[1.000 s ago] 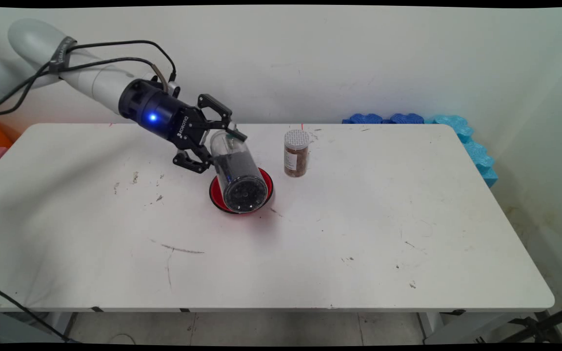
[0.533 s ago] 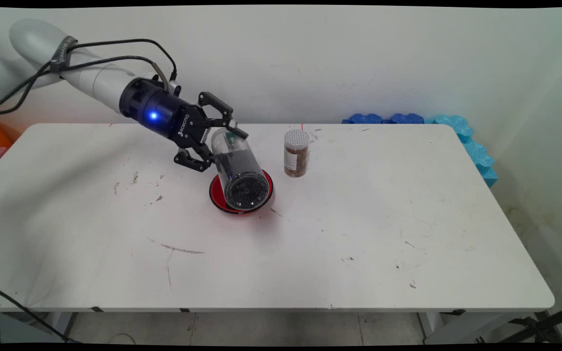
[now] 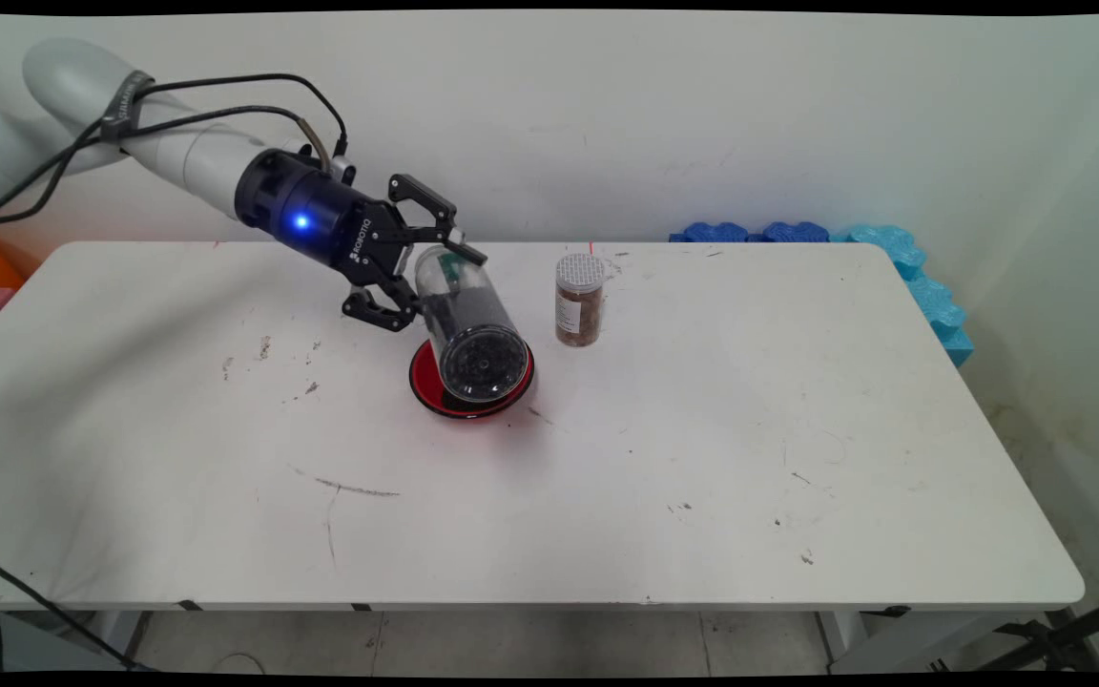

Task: Pour the black seasoning powder in the red bowl

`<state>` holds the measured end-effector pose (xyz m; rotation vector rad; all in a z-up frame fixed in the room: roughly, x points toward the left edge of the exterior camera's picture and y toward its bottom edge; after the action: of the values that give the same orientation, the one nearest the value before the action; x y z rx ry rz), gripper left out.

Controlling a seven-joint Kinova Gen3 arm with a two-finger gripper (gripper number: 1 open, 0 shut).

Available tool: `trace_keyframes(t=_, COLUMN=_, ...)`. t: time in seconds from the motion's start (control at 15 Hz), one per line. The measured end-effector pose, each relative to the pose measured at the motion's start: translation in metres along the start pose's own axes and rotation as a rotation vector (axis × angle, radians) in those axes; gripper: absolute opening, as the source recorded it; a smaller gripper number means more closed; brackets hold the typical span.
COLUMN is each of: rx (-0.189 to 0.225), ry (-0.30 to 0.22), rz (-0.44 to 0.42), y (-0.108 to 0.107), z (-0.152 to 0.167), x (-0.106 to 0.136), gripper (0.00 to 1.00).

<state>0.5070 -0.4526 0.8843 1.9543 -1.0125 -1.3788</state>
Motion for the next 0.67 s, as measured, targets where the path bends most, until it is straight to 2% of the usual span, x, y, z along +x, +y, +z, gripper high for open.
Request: trace_keyframes(t=0.67, rx=-0.010, ry=-0.013, rz=-0.016, y=0.0022, z=0.0003, x=0.0022, gripper=0.00)
